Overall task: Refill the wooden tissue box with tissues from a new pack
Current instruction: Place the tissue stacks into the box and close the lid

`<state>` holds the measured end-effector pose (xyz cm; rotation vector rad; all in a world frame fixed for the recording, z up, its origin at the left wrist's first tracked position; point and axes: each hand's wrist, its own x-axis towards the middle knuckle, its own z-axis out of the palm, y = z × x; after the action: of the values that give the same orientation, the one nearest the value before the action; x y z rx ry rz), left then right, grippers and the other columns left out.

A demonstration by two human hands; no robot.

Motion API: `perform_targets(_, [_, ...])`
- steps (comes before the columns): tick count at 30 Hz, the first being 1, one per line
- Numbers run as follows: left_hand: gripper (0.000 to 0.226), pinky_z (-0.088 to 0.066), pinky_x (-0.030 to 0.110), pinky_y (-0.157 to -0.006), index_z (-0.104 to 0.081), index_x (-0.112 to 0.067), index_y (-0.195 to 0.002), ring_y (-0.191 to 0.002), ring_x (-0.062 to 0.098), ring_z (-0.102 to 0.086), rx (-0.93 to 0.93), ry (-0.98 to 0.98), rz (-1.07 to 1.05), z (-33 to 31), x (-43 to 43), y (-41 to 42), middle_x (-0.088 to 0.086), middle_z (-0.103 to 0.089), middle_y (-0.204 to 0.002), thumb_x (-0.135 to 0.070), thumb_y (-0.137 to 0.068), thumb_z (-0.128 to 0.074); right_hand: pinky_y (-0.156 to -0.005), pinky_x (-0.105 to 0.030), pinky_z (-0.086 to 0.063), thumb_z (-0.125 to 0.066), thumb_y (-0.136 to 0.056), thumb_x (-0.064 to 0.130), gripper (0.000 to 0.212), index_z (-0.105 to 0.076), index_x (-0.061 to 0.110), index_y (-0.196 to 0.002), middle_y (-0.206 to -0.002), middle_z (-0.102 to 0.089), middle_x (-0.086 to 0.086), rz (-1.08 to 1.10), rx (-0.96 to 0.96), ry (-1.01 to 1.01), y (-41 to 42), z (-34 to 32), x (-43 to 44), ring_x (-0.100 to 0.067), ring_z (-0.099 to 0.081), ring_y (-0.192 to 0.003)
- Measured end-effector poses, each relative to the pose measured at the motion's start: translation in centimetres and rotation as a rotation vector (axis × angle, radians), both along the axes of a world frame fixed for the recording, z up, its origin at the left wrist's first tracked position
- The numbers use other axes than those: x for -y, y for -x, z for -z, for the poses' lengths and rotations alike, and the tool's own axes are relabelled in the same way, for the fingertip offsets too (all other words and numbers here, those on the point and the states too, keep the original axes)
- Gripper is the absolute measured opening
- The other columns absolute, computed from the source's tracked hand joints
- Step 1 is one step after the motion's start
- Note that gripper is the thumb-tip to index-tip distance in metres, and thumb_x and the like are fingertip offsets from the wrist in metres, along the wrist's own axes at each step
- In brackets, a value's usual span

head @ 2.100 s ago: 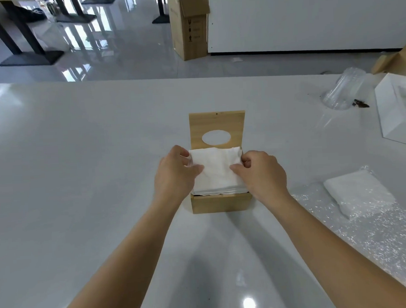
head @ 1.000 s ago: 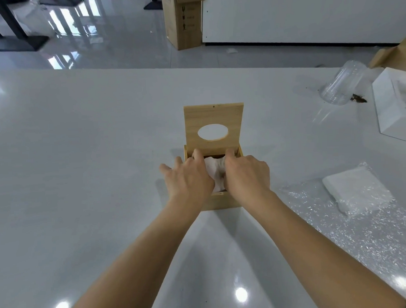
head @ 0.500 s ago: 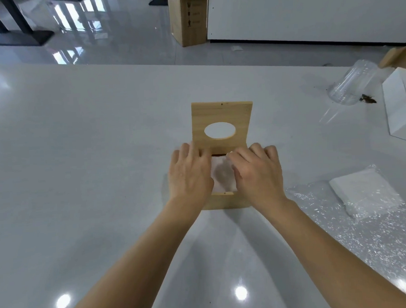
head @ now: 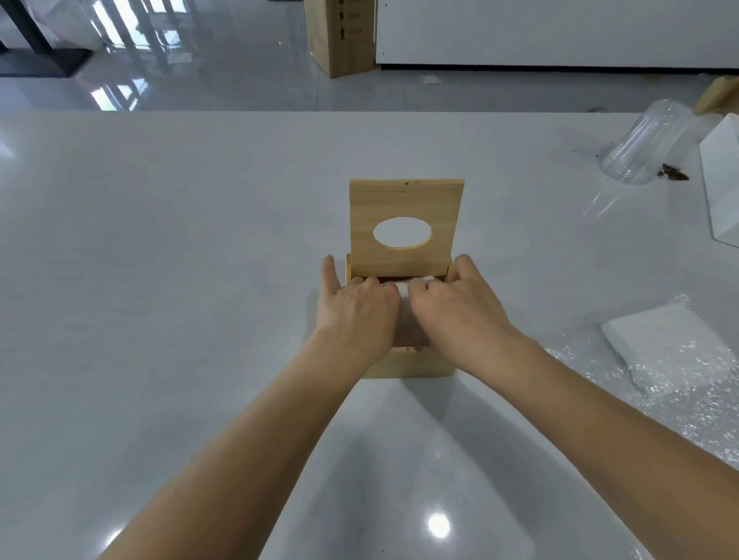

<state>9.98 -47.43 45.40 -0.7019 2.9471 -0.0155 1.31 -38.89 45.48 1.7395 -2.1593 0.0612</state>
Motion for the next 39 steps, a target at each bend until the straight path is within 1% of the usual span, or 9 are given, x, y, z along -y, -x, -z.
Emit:
perform_targets(3, [0.009,-0.004,0.060,-0.109,-0.045,-0.018,-0.084,-0.098,0.018,-0.057,0.048,-0.065,-0.024,0.0,0.5,0.2,-0.004,-0.050,-0.085,-0.010,-0.082,-0.048,-0.077,-0.031,-0.034,-0.051,-0.061,-0.002,0.034,-0.022,0.015,-0.056,-0.058,-0.055,-0.002,0.077,0.024,-0.293,0.0,-0.5,0.7,-0.013,-0.010,-0.043])
perform_targets(5, [0.012,-0.008,0.063,-0.107,-0.046,-0.018,-0.088,-0.101,0.018,-0.054,0.087,-0.100,-0.032,-0.1,0.5,0.4,-0.002,-0.053,-0.093,-0.008,-0.081,-0.047,-0.085,-0.032,-0.025,-0.042,-0.082,0.005,0.033,-0.020,0.016,-0.059,-0.081,-0.062,0.000,0.093,0.176,-0.479,0.5,-0.7,1.1,-0.016,-0.029,-0.050])
perform_targets(10, [0.024,-0.030,0.056,-0.102,-0.053,-0.015,-0.108,-0.109,0.020,-0.050,0.116,-0.147,-0.026,0.1,0.9,0.6,0.001,-0.055,-0.110,-0.015,-0.084,-0.051,-0.078,-0.028,-0.018,-0.038,-0.087,0.014,0.030,-0.026,0.020,-0.060,-0.088,-0.068,-0.002,0.062,0.224,-0.529,0.5,-0.8,1.5,-0.019,-0.041,-0.063])
perform_targets(16, [0.015,-0.036,0.032,-0.078,-0.051,-0.016,-0.098,-0.100,0.021,-0.056,-0.061,-0.086,0.044,0.7,1.1,0.2,0.002,-0.061,-0.106,-0.024,-0.085,-0.052,-0.074,-0.024,-0.022,-0.043,-0.088,0.015,0.010,-0.053,0.012,-0.086,-0.095,-0.067,-0.005,0.081,0.327,-0.454,0.5,-1.7,0.3,-0.024,-0.044,-0.089])
perform_targets(22, [0.019,-0.032,0.027,-0.068,-0.060,-0.013,-0.097,-0.085,0.026,-0.063,-0.409,-0.030,-0.005,-0.4,0.6,-1.0,0.001,-0.069,-0.093,-0.026,-0.087,-0.050,-0.050,-0.023,-0.025,-0.056,-0.067,0.014,0.012,-0.050,0.009,-0.057,-0.048,-0.059,-0.006,0.130,0.192,0.036,0.5,-0.1,-0.8,-0.028,-0.046,-0.039])
perform_targets(24, [0.015,-0.039,0.028,-0.068,-0.062,-0.010,-0.080,-0.074,0.026,-0.064,-0.593,0.040,0.009,-0.3,0.4,-1.5,0.002,-0.068,-0.076,-0.024,-0.080,-0.059,-0.056,-0.029,-0.037,-0.056,-0.070,0.019,0.012,-0.059,0.008,-0.067,-0.057,-0.063,-0.004,0.132,0.194,0.164,0.4,0.1,-1.6,-0.027,-0.057,-0.051])
perform_targets(26, [0.023,-0.045,0.031,-0.082,-0.064,-0.010,-0.086,-0.087,0.023,-0.065,-0.687,0.062,0.005,0.3,0.2,-2.0,0.002,-0.070,-0.087,-0.031,-0.079,-0.059,-0.076,-0.035,-0.043,-0.054,-0.076,0.024,0.027,-0.067,0.006,-0.091,-0.086,-0.071,-0.007,0.125,0.236,0.196,0.3,0.1,-2.8,-0.027,-0.066,-0.079])
perform_targets(30, [0.060,-0.025,0.036,-0.113,-0.050,-0.015,-0.132,-0.134,0.021,-0.040,-0.650,0.012,0.003,0.7,-1.0,-2.8,0.006,-0.049,-0.141,-0.053,-0.086,-0.043,-0.108,-0.039,-0.026,-0.044,-0.085,0.045,0.059,-0.049,0.011,-0.134,-0.139,-0.050,-0.014,0.128,0.263,0.142,0.3,0.2,-5.1,-0.027,-0.047,-0.129])
perform_targets(39, [0.068,-0.016,0.044,-0.116,-0.036,-0.023,-0.142,-0.141,0.028,-0.025,-0.610,0.076,0.098,1.0,-5.7,-1.9,0.008,-0.032,-0.151,-0.063,-0.087,-0.035,-0.115,-0.043,-0.006,-0.035,-0.083,0.068,0.078,-0.015,0.030,-0.147,-0.155,-0.020,-0.012,0.277,0.238,0.102,1.5,0.6,-11.5,-0.026,-0.016,-0.143])
